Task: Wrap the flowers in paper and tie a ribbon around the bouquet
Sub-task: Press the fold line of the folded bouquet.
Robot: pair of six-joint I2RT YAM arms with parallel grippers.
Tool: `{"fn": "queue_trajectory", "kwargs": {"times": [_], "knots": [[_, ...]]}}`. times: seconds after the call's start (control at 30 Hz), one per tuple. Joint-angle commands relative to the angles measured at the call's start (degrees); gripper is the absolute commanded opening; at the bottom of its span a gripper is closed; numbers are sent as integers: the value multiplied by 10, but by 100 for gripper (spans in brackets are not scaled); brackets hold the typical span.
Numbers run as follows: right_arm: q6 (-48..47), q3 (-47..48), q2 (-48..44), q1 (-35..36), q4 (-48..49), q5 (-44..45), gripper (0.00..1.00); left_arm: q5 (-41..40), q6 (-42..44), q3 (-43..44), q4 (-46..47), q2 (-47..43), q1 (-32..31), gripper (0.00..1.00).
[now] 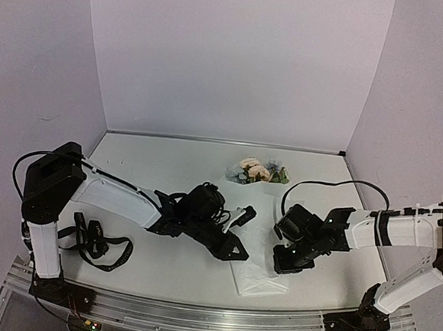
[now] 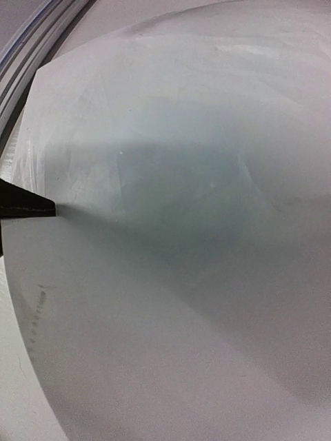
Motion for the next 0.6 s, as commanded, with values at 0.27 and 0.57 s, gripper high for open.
{"fn": "queue_trajectory", "kwargs": {"times": [0.27, 0.57], "knots": [[25, -30, -3, -2, 37, 8, 0, 35, -11, 42, -2, 72, -64, 16], [25, -40, -12, -2, 42, -9, 0, 6, -34, 26, -4, 106, -66, 12]]}}
